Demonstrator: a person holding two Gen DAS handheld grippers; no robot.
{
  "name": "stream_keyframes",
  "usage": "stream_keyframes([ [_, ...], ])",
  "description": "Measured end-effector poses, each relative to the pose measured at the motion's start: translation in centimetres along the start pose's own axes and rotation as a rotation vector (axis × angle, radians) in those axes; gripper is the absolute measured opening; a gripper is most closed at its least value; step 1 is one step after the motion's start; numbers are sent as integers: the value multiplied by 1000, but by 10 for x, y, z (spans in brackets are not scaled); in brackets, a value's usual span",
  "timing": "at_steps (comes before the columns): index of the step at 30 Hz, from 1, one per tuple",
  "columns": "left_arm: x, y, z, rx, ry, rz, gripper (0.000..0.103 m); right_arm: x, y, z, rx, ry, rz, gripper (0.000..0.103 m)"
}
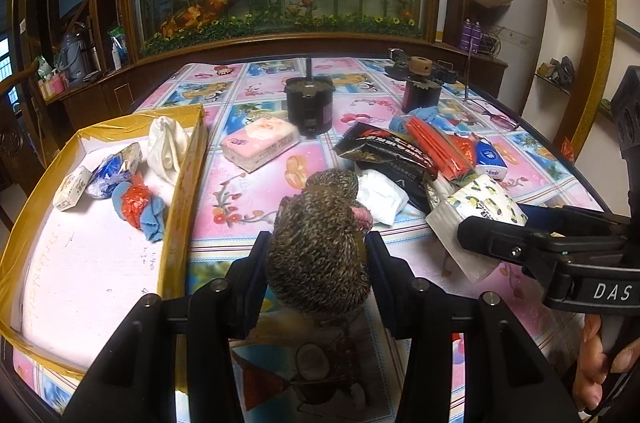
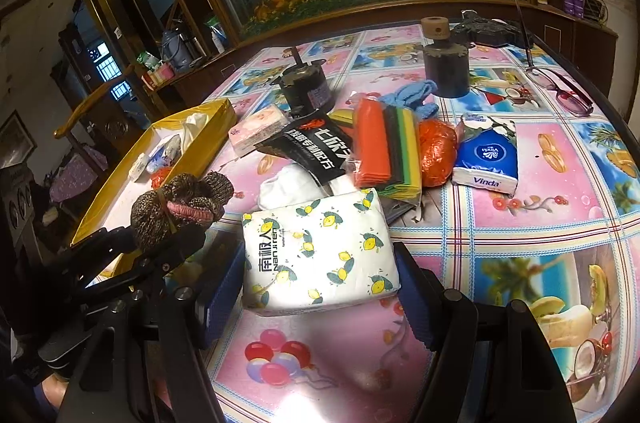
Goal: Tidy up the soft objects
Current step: 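Carry the brown ball with the left tool while the right tool carries the lemon-print tissue pack to the box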
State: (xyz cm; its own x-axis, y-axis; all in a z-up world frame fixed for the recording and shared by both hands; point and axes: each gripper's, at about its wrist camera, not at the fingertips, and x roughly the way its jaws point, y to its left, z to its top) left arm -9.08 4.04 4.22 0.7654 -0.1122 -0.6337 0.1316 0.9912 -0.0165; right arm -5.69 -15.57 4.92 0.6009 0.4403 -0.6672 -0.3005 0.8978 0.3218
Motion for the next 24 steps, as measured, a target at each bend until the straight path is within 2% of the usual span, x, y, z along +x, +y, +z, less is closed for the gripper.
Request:
stream_keyframes([
  [16,-20,23,2,-47,-54,19,46,5,23,2,-43,20,-4,76],
  [24,-32,51,9,-101,-98,56,46,9,42,9,-83,26,-2,76],
])
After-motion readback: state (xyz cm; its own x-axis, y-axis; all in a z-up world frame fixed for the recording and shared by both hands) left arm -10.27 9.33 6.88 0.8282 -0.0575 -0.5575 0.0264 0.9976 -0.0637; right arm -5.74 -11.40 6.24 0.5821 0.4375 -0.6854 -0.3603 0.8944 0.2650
